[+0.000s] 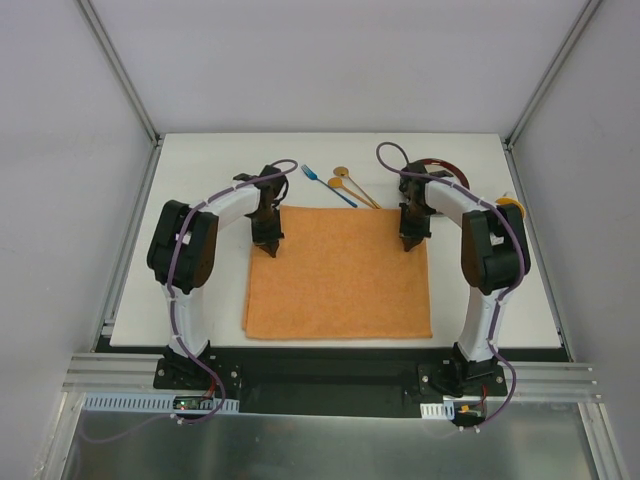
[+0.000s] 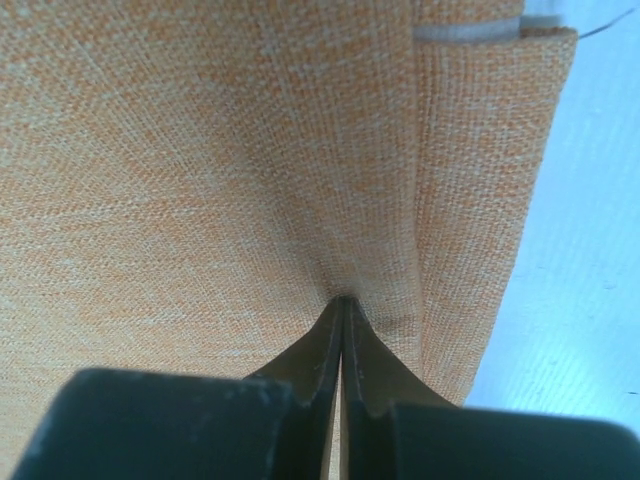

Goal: Set the dinner table for one person
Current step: Move the napkin to the center of the board.

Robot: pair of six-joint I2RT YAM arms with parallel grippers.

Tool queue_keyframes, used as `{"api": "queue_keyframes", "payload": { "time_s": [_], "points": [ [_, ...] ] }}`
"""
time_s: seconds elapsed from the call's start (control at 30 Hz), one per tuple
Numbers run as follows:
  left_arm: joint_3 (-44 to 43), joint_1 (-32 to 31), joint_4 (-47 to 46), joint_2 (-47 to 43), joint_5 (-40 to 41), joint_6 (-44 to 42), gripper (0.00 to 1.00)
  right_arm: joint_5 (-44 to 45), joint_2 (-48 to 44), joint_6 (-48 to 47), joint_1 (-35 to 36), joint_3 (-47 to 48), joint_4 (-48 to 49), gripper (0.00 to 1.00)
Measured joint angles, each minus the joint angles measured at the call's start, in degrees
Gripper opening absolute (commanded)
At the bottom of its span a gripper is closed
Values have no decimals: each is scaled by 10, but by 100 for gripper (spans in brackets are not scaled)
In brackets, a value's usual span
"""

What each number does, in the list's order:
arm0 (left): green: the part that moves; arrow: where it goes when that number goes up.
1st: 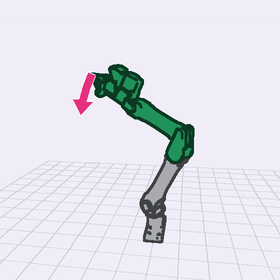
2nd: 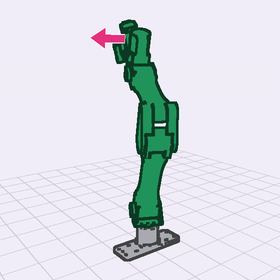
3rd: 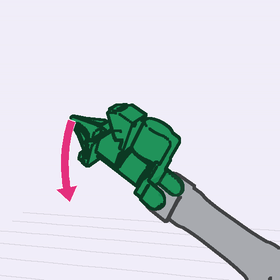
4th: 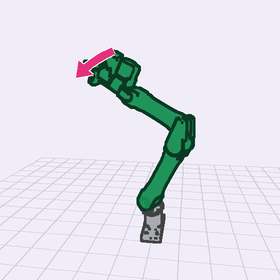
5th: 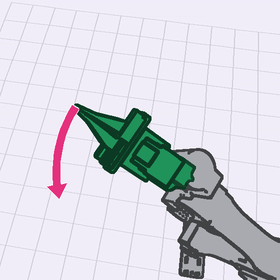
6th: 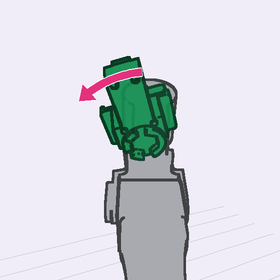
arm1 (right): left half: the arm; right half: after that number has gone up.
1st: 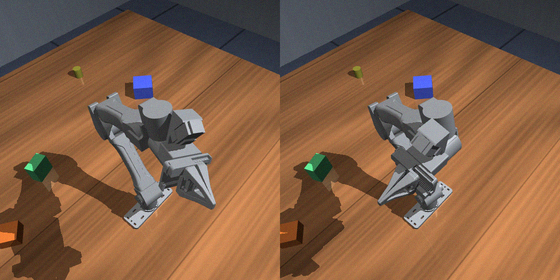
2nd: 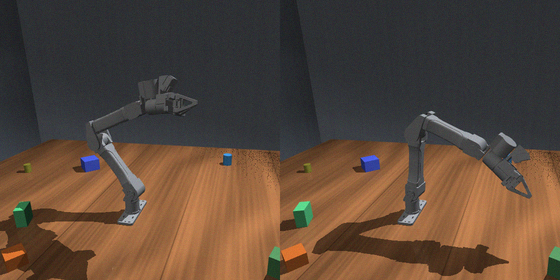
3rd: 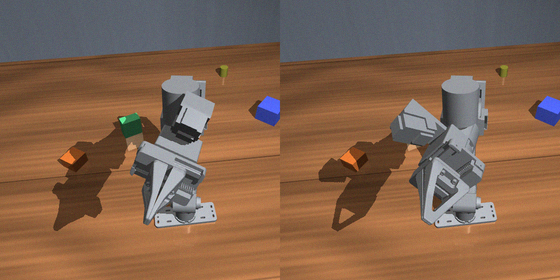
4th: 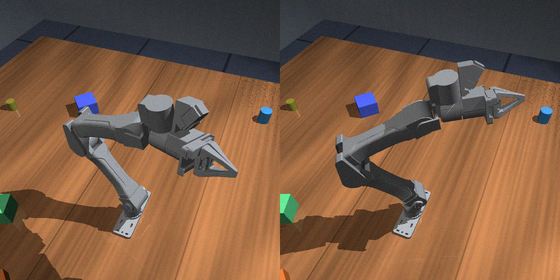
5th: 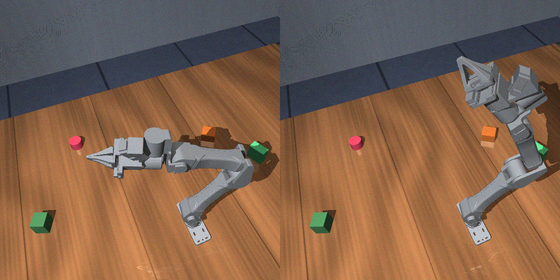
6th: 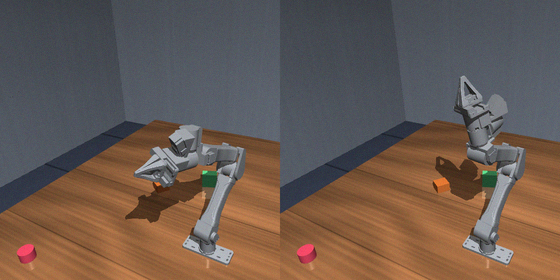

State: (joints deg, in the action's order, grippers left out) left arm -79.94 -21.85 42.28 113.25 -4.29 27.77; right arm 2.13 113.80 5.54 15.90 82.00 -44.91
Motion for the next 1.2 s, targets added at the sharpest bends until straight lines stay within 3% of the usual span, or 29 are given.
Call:
{"api": "queue_keyframes", "payload": {
  "time_s": [0.83, 1.2],
  "points": [
    [-24, 4, 26, 21, -2, 33, 0, -13, -10, 2, -10, -20, 15, 1],
    [-24, 21, 35, 24, -15, 43, 0, -13, -9, 4, 22, -18, 9, 1]
  ]
}}
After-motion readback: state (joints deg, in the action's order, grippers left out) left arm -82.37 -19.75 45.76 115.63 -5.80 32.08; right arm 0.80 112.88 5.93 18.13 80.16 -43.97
